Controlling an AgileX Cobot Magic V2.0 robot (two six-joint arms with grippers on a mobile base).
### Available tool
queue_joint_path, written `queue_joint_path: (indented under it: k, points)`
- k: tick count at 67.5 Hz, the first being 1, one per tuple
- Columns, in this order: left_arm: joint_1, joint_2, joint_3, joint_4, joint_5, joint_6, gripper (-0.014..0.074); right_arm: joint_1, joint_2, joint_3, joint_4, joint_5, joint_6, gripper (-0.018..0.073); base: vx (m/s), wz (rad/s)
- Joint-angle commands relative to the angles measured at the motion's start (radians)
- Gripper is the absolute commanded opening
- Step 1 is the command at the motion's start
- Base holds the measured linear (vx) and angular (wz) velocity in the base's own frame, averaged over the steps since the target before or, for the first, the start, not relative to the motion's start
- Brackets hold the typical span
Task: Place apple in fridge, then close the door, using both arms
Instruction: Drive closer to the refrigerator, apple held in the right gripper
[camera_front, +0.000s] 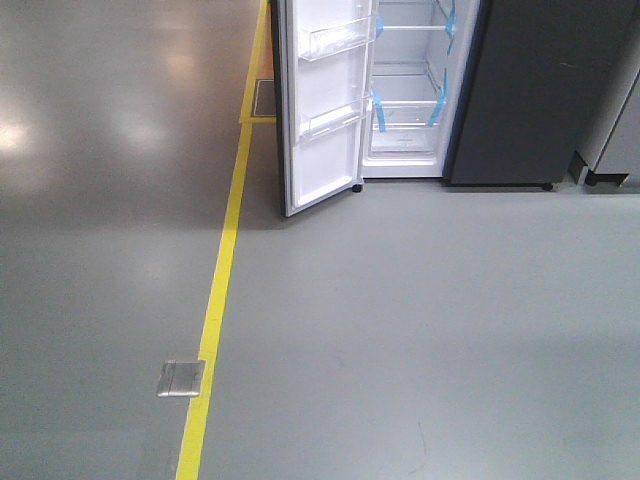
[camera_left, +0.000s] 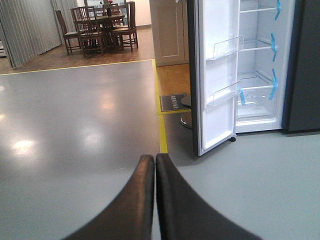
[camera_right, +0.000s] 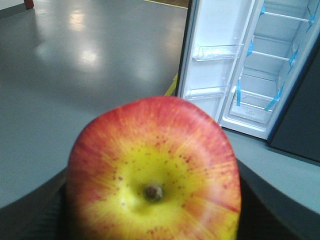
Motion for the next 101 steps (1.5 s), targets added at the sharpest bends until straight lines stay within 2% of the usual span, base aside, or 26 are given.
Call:
queue_joint_path:
  k: [1,101]
  points:
    - [0.002,-0.016,0.028,-0.005,-0.074,-0.010,-0.0006,0.001,-0.004,-0.028,0.021,-0.076,-0.008,0.0043,0.22,-0.04]
    - [0.002,-0.016,0.028,-0.005,-0.074,-0.010,-0.0006,0.001,-0.004,-0.028,0.021,-0.075,-0.008,0.0043,0.22,-0.01]
